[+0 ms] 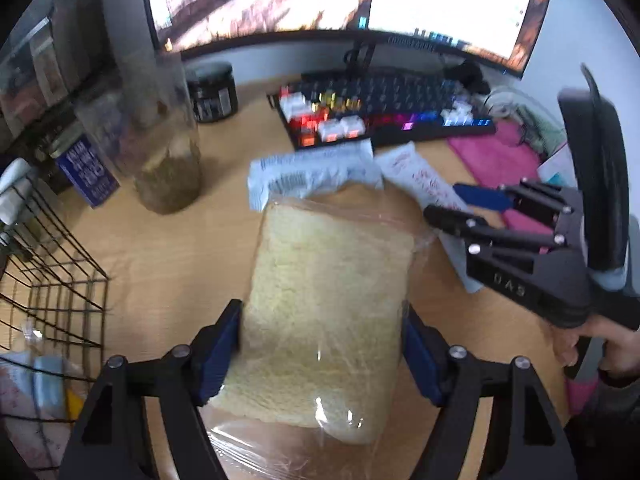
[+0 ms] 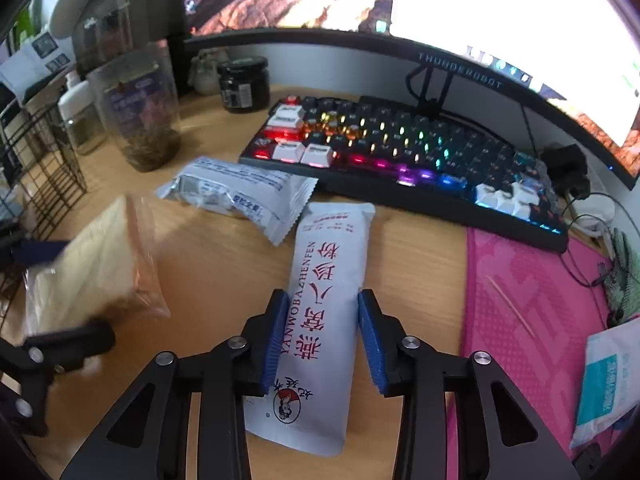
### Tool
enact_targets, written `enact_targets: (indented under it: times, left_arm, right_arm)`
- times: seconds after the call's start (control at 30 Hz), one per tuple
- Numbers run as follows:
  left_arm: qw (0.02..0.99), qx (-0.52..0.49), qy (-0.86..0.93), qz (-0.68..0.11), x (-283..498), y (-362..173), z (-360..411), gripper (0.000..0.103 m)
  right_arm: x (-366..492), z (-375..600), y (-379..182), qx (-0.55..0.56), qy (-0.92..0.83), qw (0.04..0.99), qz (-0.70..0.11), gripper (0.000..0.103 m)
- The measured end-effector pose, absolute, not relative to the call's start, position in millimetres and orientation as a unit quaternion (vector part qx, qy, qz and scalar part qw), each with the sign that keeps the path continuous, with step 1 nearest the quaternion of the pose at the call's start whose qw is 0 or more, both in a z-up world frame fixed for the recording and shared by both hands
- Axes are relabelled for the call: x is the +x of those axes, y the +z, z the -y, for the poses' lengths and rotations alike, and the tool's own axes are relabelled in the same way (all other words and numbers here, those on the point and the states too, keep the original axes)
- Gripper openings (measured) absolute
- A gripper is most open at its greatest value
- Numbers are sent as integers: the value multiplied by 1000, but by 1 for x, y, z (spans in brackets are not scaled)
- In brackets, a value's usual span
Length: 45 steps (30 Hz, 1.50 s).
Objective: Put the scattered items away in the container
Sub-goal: 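Carry the bread and Yanwoba packet over the wire basket and open both grippers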
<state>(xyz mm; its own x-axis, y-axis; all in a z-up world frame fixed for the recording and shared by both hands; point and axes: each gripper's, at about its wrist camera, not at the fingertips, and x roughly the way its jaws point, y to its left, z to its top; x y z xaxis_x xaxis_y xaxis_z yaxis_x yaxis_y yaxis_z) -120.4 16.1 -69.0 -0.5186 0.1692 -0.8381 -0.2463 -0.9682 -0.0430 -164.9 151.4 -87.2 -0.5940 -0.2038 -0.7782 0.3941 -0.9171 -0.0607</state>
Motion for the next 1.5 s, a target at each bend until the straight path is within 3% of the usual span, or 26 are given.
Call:
enact_targets:
  times: [0.47, 0.63, 0.93, 1.2, 1.3, 1.5]
  left_arm:
    - [82, -381, 921, -16, -55, 33, 42, 78]
    - [15, -359, 933, 4, -32, 59, 101, 78]
    - [-107, -382, 916, 53, -14, 37, 223, 78]
    - [-120, -406, 902, 81, -18, 16, 257, 83]
    - [-130, -403, 902, 88, -12, 17, 259, 83]
    - [-140, -384, 908, 90, 0, 32, 253, 83]
  right_arm:
    - [-99, -137, -6, 340, -912, 199, -113, 36]
    - [-72, -94, 36, 297, -909, 272, -107, 36]
    - [-39, 65, 45, 270, -848, 440, -124, 36]
    - [-33, 124, 24, 296, -826, 461, -136, 36]
    - [-38, 125, 24, 300, -831, 452, -121, 49]
    - [-39, 113, 37, 285, -837, 454, -106, 51]
